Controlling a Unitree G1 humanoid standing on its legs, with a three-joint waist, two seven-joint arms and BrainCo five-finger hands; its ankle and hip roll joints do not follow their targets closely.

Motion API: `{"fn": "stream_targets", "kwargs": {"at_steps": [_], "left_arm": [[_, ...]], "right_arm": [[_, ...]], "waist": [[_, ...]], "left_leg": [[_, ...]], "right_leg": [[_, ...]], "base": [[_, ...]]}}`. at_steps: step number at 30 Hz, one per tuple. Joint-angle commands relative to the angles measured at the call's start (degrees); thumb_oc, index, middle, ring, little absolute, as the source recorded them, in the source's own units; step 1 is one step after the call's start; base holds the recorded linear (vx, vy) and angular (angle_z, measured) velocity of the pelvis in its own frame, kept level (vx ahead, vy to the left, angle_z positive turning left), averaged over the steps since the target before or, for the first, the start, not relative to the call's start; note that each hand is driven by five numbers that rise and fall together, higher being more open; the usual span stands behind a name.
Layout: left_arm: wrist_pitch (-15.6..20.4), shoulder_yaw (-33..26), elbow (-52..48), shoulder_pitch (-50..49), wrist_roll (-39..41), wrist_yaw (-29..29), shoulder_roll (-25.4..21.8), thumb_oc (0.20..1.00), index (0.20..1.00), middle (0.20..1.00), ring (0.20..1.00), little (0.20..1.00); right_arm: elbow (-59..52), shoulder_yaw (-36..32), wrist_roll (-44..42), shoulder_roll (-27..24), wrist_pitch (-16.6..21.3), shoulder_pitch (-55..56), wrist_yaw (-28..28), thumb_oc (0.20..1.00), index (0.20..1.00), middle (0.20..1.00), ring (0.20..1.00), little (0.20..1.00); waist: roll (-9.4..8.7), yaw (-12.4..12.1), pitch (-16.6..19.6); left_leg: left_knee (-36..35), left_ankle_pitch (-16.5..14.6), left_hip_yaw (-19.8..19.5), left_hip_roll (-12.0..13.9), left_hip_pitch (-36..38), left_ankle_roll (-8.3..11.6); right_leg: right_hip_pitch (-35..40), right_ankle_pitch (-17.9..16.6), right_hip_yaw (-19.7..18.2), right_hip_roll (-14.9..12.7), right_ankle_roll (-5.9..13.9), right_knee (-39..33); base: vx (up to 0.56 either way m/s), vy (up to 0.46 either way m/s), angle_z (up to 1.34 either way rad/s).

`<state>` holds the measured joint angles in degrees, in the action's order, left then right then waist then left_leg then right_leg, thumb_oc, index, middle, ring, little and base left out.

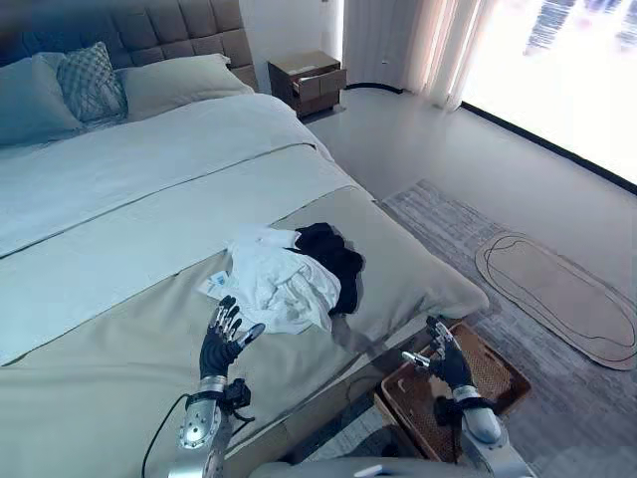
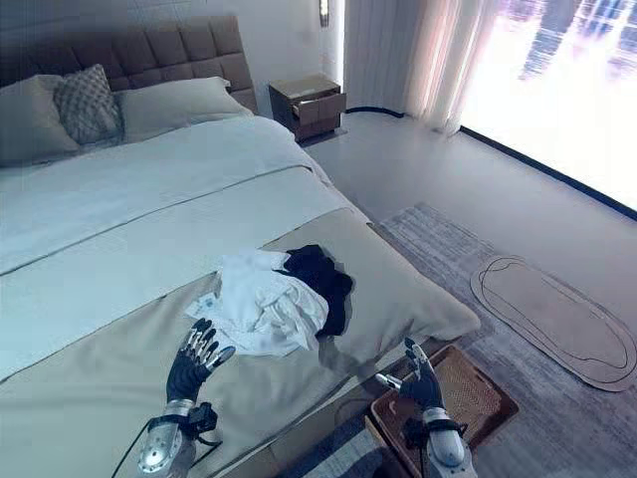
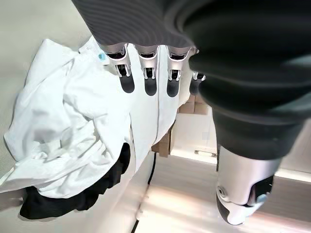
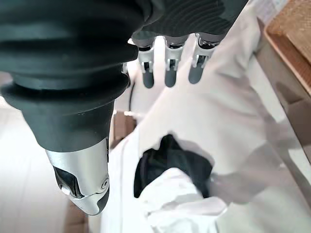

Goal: Pick up clothes into the bucket

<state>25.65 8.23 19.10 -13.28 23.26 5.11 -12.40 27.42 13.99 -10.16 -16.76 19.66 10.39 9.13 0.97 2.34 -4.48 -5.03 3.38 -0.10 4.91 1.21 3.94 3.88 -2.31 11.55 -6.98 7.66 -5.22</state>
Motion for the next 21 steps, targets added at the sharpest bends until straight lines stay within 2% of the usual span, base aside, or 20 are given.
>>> {"fn": "stream_targets", "kwargs": {"at_steps": [1,7,13,16,21], "left_arm": [[4.2,-1.4,-1.2,3.0,-0.9,-0.3,-2.2,1.0,1.0,1.0,1.0,1.0],[4.4,-1.8,-1.0,3.2,-4.4,1.4,-2.8,1.0,1.0,1.0,1.0,1.0],[4.0,-1.1,0.6,4.2,-11.3,4.6,-4.7,1.0,1.0,1.0,1.0,1.0],[4.1,-0.4,0.7,5.1,-17.7,7.8,-6.6,1.0,1.0,1.0,1.0,1.0],[4.0,0.4,1.5,9.2,-23.3,11.8,-8.2,1.0,1.0,1.0,1.0,1.0]], "right_arm": [[-4.5,-0.6,0.4,0.5,2.8,-2.2,0.1,1.0,1.0,1.0,1.0,1.0],[-4.9,-1.3,0.4,0.4,2.6,-2.0,0.1,1.0,1.0,1.0,1.0,1.0],[-5.1,-2.2,1.0,-0.9,2.7,-2.7,0.1,1.0,1.0,1.0,1.0,1.0],[-5.6,-2.6,-0.5,-1.4,3.0,-3.5,-0.8,1.0,1.0,1.0,1.0,1.0],[-6.0,-1.9,0.0,-2.5,3.4,-6.8,-0.3,1.0,1.0,1.0,1.0,1.0]], "waist": [[-3.23,0.6,-0.1],[-3.38,0.5,-0.6],[-3.65,0.2,-2.5],[-3.87,-0.1,-5.6],[-3.88,-0.1,-10.4]], "left_leg": [[1.3,0.1,-0.5,0.7,-1.6,0.46],[2.6,-0.7,-0.7,0.1,-2.1,0.15],[8.6,-3.4,-1.0,-1.2,-4.9,-0.62],[11.9,-4.7,-0.6,-2.0,-7.1,-1.23],[16.1,-5.5,-0.2,-2.6,-12.2,-1.77]], "right_leg": [[-2.2,-1.3,-2.3,-1.9,1.61,2.0],[-2.5,-0.9,-2.5,-2.4,1.81,2.8],[-3.5,0.2,-3.5,-3.8,2.0,6.0],[-5.6,1.1,-4.0,-4.8,2.22,9.5],[-11.7,1.2,-5.2,-6.1,2.37,13.9]], "base": [[-0.47,0.068,-0.31],[0.0,0.0,0.0],[0.01,0.03,0.0],[-0.04,0.068,-0.01],[-0.12,0.076,-0.05]]}}
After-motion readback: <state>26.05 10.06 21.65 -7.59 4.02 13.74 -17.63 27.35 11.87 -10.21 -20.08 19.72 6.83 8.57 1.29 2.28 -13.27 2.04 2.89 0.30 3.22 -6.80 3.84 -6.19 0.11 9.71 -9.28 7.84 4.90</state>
